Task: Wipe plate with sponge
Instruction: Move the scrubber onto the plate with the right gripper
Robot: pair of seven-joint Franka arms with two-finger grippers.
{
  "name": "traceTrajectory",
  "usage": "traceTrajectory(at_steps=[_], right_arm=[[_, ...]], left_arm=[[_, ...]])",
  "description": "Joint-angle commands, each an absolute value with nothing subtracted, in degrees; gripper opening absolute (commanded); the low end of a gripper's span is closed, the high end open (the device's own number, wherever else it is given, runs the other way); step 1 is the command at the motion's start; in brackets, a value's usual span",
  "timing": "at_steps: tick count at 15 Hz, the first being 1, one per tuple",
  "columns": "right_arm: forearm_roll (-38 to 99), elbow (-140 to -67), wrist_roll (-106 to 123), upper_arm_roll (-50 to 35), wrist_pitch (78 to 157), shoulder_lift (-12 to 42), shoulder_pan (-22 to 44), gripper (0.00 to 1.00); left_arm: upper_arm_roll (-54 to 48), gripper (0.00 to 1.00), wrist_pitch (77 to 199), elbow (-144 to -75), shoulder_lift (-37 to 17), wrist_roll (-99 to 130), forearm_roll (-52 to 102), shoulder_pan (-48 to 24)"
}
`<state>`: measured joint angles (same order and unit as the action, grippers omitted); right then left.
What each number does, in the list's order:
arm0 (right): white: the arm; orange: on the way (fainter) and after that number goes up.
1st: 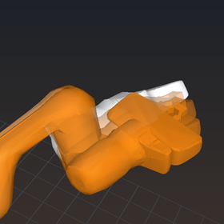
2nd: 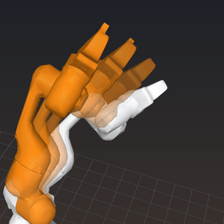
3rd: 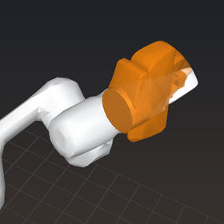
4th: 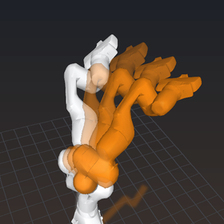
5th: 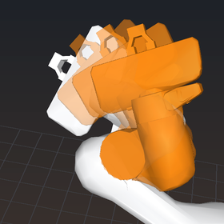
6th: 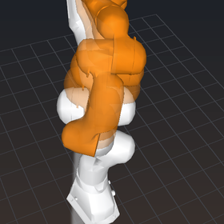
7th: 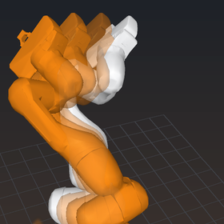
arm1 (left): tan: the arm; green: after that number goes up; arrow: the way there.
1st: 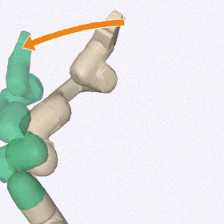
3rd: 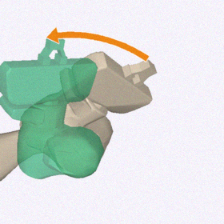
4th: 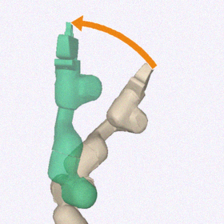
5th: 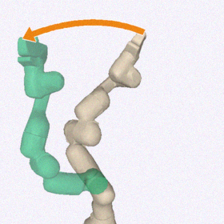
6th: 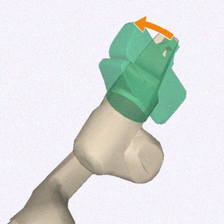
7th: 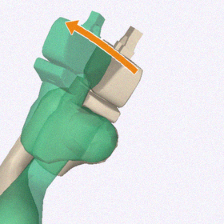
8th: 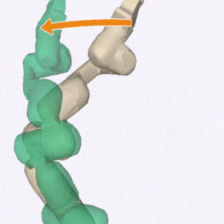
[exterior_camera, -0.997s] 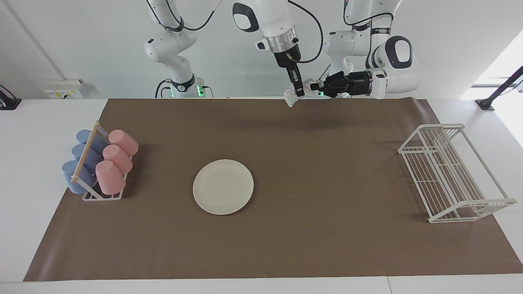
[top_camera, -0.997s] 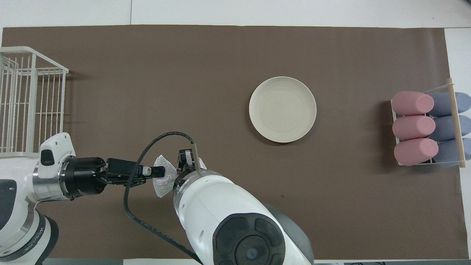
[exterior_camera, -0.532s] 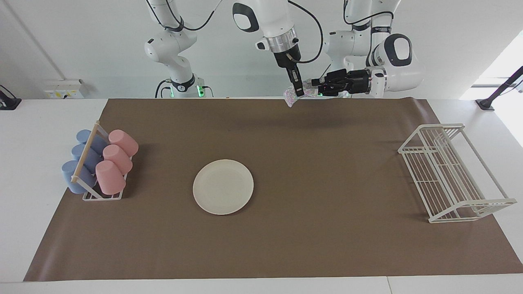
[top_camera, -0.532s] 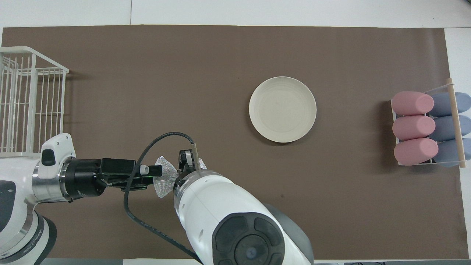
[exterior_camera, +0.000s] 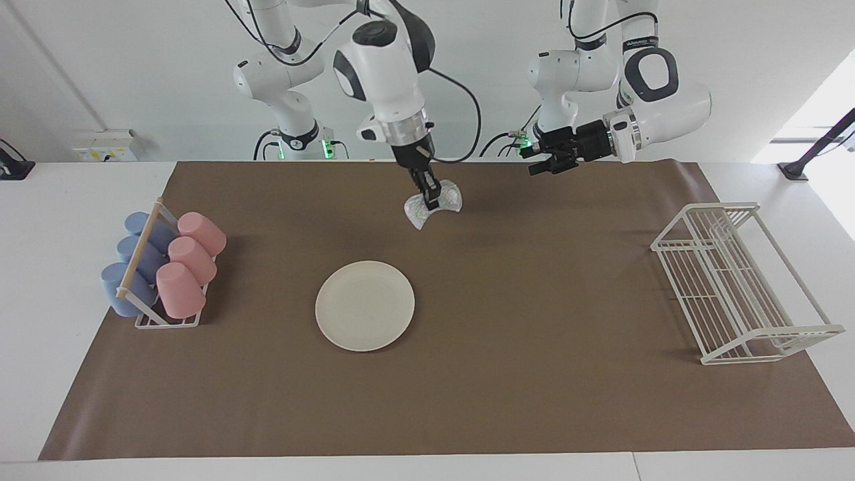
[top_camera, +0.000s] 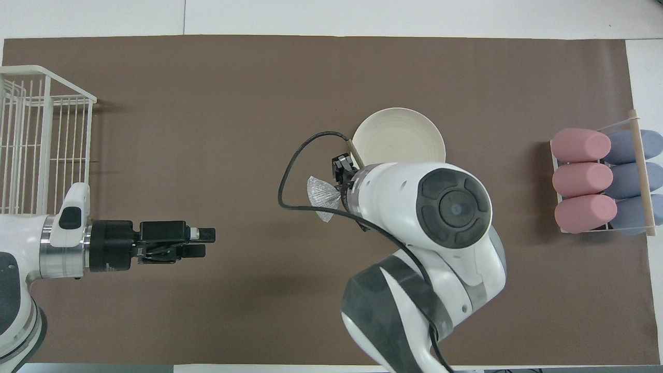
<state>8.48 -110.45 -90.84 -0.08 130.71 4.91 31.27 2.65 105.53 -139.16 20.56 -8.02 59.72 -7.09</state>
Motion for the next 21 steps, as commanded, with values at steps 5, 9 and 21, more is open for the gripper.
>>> traceTrajectory(at_steps=[5,9,21], right_arm=[[9.05,-116.46,-76.73,-0.79,150.80,19.58,25.66,0.00],[9.05,-116.80,-71.22,-0.88,151.96,21.18,22.52,0.00],[11.59,-119.62,-65.01,-1.05,153.19,20.83,20.73,0.00]], left_arm=[[2.20,1.00,111.88,-138.34,19.34,-2.11,30.70,-5.28],[2.20,1.00,117.84,-138.43,18.55,-1.50,15.86,-4.57],[2.11,1.00,121.99,-137.11,16.96,0.00,6.06,-1.93]])
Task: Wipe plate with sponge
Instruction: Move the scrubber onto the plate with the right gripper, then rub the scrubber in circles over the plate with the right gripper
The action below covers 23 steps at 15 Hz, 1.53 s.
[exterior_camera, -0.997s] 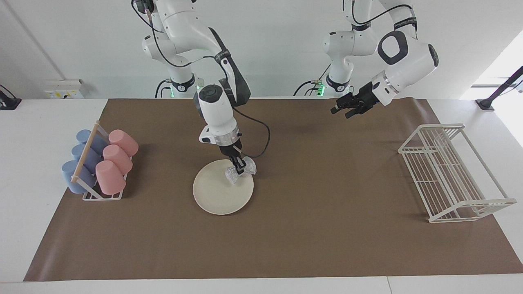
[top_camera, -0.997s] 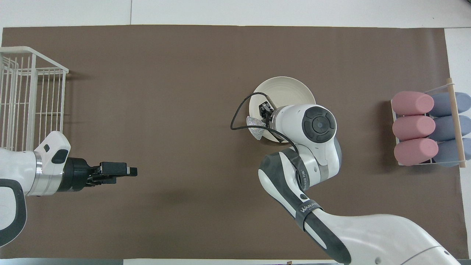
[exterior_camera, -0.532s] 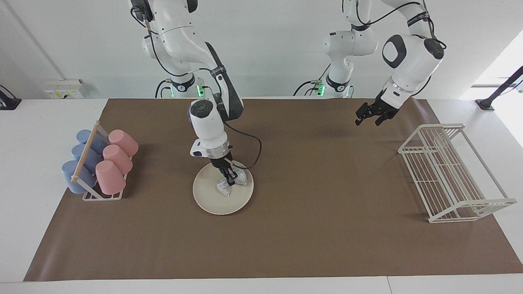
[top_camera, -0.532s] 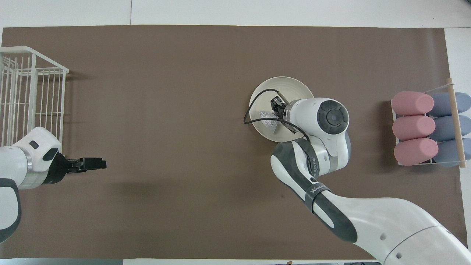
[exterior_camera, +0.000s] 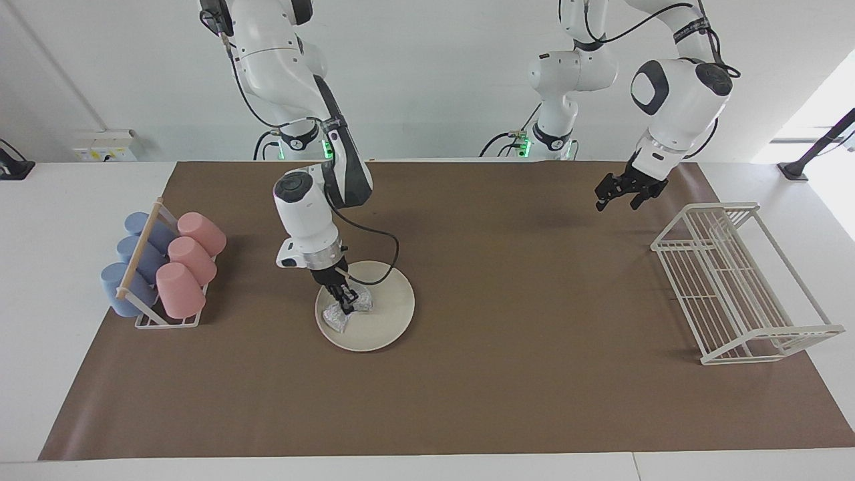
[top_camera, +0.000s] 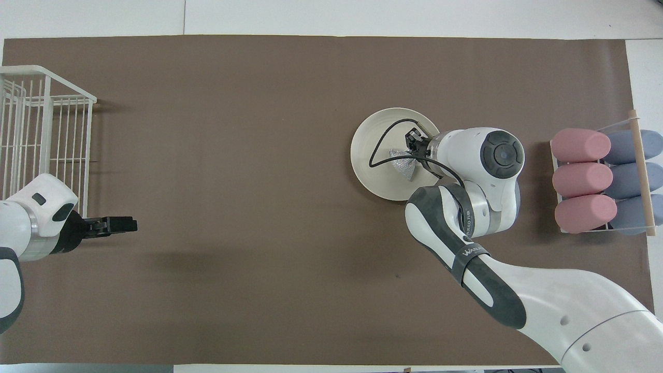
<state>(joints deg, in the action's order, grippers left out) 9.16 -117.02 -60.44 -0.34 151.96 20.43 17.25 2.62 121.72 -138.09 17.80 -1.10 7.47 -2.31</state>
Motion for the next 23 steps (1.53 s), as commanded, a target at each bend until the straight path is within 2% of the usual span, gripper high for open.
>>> traceTrajectory(at_steps=[1,6,12,15,19,23], right_arm=[[12.30,-119.62,-67.39,-1.05,153.37,21.09,22.05,0.00],[14.33,-119.53,-68.65,-0.97,154.42,21.36,23.47,0.00],[14.33,-119.62,-51.51,-0.88,153.72,21.53,16.09,0.00],[14.59,-119.71,-56.39,-1.05,153.72,21.45,18.27,0.00],[14.59,-119.62,-71.08,-0.97,154.42,21.36,25.13,0.00],[14.50,-119.53,-70.67,-0.97,154.42,21.44,24.96,0.00]], left_arm=[[2.11,1.00,122.08,-137.11,16.96,0.00,6.06,-1.93],[2.11,1.00,122.17,-137.11,16.96,0.00,6.06,-1.93],[2.11,1.00,122.17,-137.11,16.96,-0.09,6.06,-1.93],[1.93,1.00,122.17,-136.76,16.79,0.09,6.06,-2.02],[2.02,1.00,122.17,-136.76,16.79,0.09,6.06,-2.02],[2.02,1.00,122.26,-136.76,16.79,0.26,6.06,-2.02]])
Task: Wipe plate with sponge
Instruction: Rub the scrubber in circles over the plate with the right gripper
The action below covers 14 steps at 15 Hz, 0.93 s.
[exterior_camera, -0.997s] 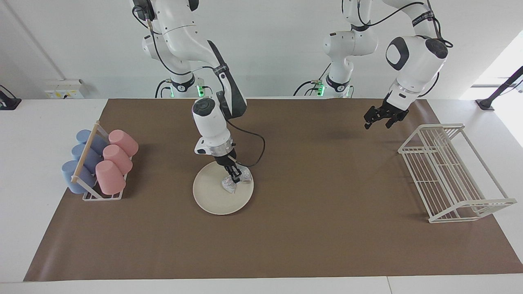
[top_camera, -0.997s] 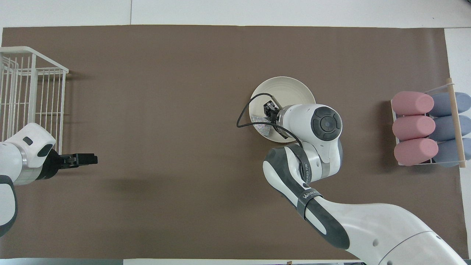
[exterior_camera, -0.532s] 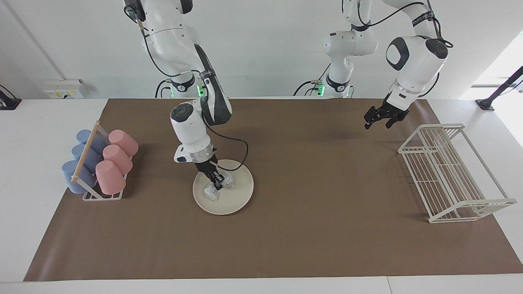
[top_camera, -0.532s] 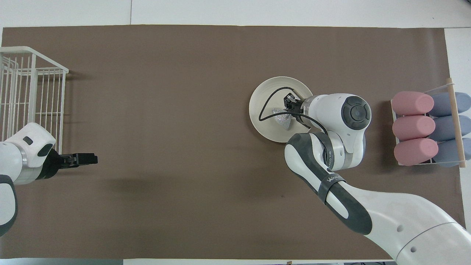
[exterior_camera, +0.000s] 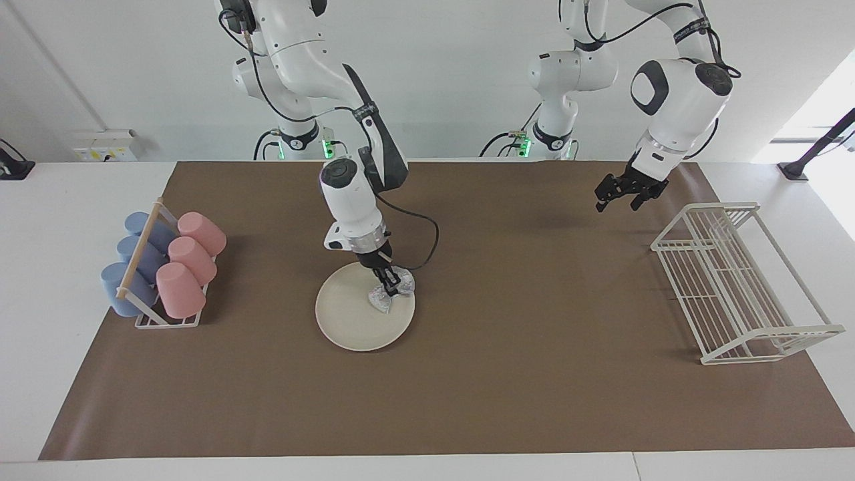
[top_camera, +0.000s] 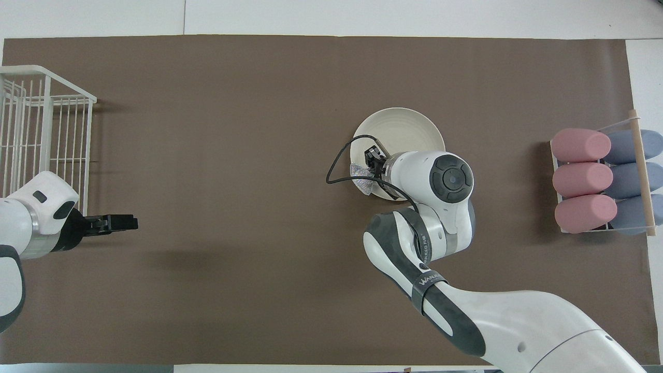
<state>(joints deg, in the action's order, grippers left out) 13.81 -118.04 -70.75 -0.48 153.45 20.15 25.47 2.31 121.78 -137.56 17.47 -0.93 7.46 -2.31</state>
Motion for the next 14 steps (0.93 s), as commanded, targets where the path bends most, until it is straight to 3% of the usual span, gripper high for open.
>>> traceTrajectory(at_steps=[1,5,8,14], right_arm=[[14.50,-119.44,-70.58,-0.97,154.34,21.45,24.96,0.00],[14.50,-115.24,-73.55,-0.97,150.58,21.45,25.31,0.00],[14.41,-105.25,-83.82,-1.14,136.55,20.40,27.06,0.00],[13.36,-89.67,-94.20,-0.62,111.13,13.54,27.51,0.00]], left_arm=[[1.93,1.00,122.26,-136.76,16.79,0.26,6.06,-2.02],[2.02,1.00,122.34,-136.76,16.79,0.26,6.06,-1.93],[2.02,1.00,121.91,-136.67,16.79,0.17,8.42,-2.02],[2.02,1.00,118.76,-135.80,16.79,0.35,40.90,-2.90]])
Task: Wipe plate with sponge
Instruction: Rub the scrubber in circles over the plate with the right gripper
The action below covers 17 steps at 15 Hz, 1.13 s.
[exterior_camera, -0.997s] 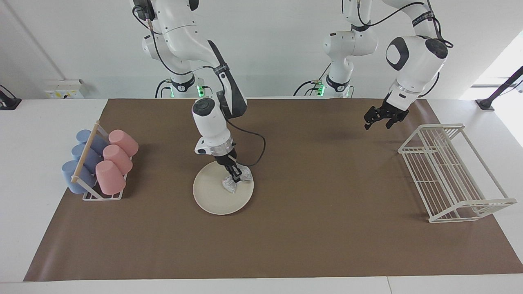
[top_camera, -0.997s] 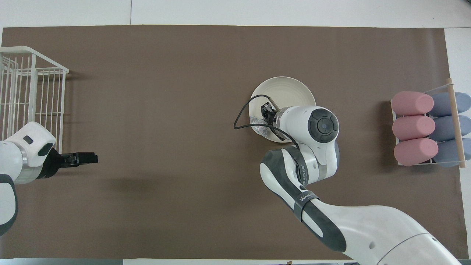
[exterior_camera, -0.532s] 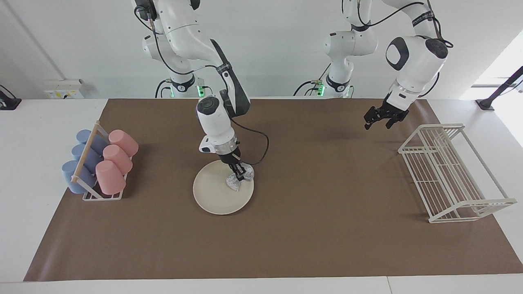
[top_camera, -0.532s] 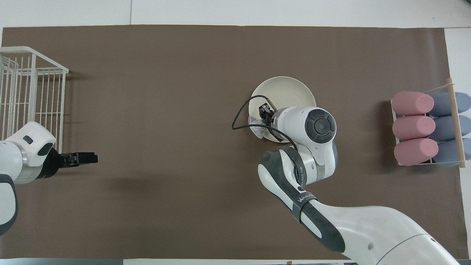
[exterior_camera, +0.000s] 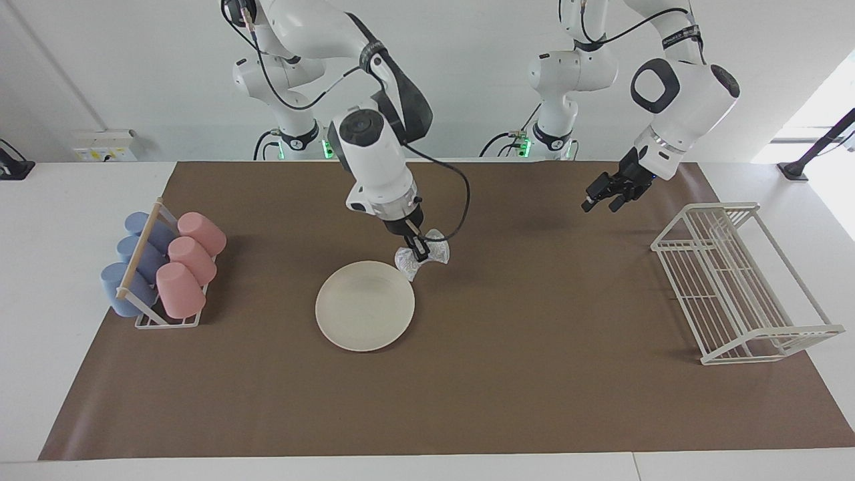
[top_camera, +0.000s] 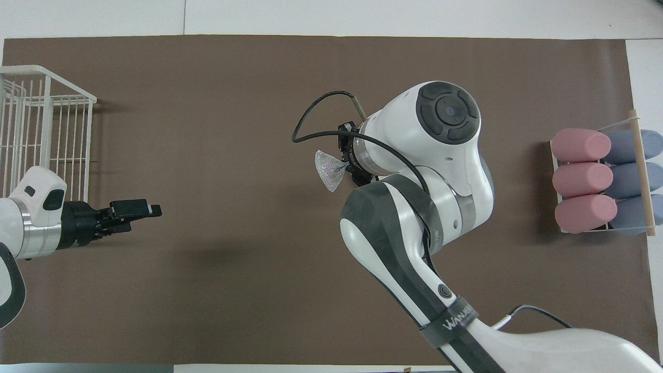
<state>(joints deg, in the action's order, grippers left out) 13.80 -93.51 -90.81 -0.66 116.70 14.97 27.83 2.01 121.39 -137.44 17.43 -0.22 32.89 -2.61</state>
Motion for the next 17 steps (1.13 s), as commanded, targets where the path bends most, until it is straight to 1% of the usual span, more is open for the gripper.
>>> traceTrajectory(at_steps=[1,3,6,8,12,14,16,17], right_arm=[[12.66,-87.21,-96.74,-0.62,108.22,13.10,28.12,0.00],[8.90,-84.21,-105.86,-0.62,106.17,12.40,31.88,0.00],[4.84,-82.63,-124.40,-0.88,107.57,12.04,38.57,0.00],[3.87,-82.79,-127.08,-1.14,107.49,11.95,39.20,0.00],[2.47,-82.88,-127.62,-1.23,107.67,12.13,40.34,0.00],[1.76,-83.06,-127.53,-1.23,107.67,12.13,40.43,0.00],[1.76,-83.14,-127.62,-1.23,107.67,12.13,40.52,0.00],[1.76,-83.14,-127.62,-1.23,107.67,12.13,40.52,0.00]], left_arm=[[2.02,1.00,116.91,-135.18,16.79,0.35,45.66,-2.90],[1.93,1.00,113.49,-134.83,17.14,0.09,54.27,-2.90],[2.02,1.00,110.57,-134.82,17.67,0.00,67.29,-2.64],[2.02,1.00,109.00,-134.91,17.84,0.00,72.66,-2.90],[1.67,1.00,103.28,-134.82,18.19,-4.55,76.46,-3.25],[1.58,1.00,104.76,-134.82,17.93,-8.24,78.30,-8.06],[1.50,1.00,105.90,-133.43,16.97,-10.19,79.36,-10.18],[1.49,1.00,105.91,-132.20,15.57,-10.37,79.28,-11.33]])
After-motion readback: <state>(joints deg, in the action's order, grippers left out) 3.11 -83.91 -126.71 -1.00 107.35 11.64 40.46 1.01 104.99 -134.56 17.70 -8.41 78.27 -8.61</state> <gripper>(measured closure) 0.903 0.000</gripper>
